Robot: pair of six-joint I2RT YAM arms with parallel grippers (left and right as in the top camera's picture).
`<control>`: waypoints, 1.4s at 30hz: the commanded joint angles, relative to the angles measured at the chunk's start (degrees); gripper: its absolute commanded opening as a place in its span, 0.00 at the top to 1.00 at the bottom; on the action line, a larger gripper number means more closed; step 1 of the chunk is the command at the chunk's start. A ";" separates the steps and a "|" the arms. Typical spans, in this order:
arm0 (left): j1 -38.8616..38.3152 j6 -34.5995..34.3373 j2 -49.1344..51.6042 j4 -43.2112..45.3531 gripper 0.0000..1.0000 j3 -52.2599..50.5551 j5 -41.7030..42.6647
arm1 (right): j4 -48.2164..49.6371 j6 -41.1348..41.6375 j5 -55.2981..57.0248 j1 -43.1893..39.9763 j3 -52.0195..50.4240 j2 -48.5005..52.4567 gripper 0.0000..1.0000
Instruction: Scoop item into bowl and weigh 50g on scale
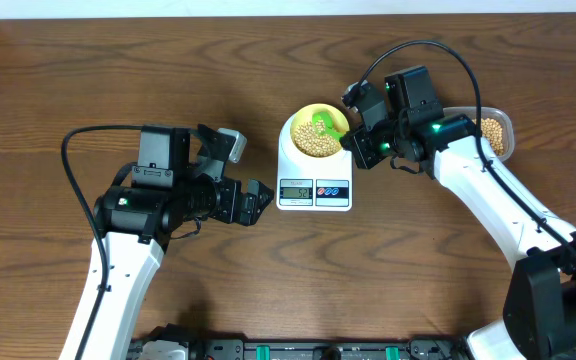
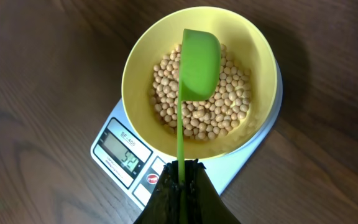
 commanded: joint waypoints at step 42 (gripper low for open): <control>-0.11 0.98 0.02 -0.09 0.02 0.11 0.94 | 3.50 9.20 -13.05 -10.05 0.20 -4.33 0.99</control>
